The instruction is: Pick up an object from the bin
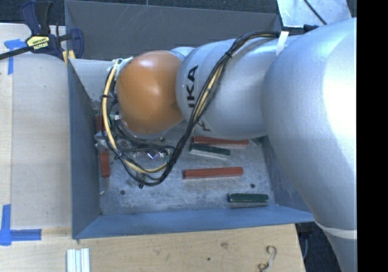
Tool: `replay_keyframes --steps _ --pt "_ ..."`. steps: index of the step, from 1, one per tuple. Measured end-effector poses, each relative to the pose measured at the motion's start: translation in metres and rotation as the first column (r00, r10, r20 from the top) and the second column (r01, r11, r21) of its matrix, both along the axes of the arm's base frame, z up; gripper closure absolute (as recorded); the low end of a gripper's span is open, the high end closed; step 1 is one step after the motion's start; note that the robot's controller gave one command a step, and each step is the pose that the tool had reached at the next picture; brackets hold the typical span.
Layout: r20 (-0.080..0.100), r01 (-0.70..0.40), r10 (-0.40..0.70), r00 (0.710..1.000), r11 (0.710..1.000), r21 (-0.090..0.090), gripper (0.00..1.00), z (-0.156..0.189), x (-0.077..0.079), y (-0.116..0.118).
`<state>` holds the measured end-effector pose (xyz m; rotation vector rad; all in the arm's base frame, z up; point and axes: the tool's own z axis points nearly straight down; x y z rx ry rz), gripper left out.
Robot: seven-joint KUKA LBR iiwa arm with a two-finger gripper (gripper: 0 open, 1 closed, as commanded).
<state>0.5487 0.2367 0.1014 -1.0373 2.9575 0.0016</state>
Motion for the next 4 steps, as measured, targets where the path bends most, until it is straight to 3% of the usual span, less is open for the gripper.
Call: replay_keyframes --steps 1,2,3,4 --pt "-0.001 -0.418 0.418 0.908 0.908 -0.002 0.00 -0.001 0.028 0.008" --pt "-0.004 -0.657 0.657 0.754 0.754 -0.009 0.00 -0.031 0.039 0.004" --pt "-0.004 -0.653 0.653 0.757 0.757 -0.005 0.00 -0.030 0.041 0.003" --pt "-0.004 -0.653 0.653 0.758 0.758 -0.002 1.00 -0.030 0.040 0.004"
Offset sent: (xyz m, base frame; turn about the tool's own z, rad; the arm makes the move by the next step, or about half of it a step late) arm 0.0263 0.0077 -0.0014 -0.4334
